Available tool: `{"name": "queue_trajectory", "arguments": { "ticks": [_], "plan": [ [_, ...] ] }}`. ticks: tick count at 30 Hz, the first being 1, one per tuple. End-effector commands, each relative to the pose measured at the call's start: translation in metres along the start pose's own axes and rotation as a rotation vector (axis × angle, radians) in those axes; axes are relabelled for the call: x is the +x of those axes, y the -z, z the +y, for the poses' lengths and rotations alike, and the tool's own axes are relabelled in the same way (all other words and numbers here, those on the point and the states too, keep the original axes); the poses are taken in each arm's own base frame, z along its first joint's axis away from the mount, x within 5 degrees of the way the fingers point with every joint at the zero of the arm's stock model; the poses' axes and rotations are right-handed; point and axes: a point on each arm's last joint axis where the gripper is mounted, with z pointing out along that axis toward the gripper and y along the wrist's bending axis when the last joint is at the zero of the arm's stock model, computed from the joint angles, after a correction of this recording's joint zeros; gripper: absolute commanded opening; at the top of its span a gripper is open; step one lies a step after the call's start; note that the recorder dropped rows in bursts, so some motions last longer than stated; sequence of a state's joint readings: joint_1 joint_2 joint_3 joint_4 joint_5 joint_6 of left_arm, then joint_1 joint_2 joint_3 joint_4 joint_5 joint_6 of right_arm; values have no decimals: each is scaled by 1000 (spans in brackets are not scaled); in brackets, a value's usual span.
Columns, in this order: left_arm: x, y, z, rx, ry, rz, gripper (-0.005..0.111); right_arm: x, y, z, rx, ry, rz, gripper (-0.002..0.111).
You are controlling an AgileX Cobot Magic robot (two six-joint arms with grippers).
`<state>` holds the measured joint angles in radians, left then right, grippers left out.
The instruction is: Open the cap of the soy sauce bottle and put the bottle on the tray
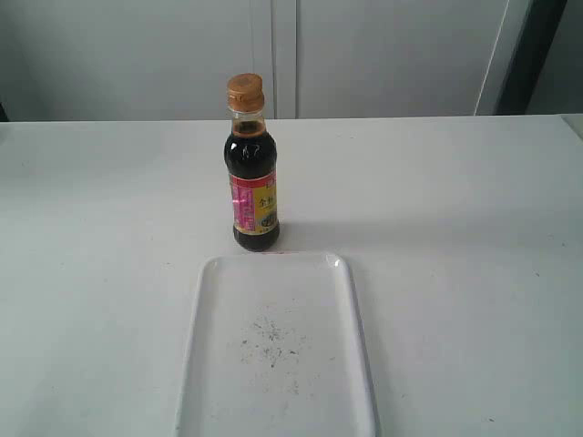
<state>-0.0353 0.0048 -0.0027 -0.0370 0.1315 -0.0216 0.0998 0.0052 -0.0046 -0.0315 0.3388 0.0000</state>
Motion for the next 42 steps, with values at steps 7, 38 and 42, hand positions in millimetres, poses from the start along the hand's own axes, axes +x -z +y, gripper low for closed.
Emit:
{"name": "queue_trajectory", "arguments": {
  "ticks": [7, 38, 42],
  "plan": [
    [-19, 2, 3, -30, 10, -220, 0, 1, 0, 0, 7, 0, -4, 0],
    [-146, -31, -1, 61, -5, -455, 0, 1, 0, 0, 7, 0, -4, 0],
    [-160, -52, -8, 140, -37, -456, 0, 1, 0, 0, 7, 0, -4, 0]
  ]
}}
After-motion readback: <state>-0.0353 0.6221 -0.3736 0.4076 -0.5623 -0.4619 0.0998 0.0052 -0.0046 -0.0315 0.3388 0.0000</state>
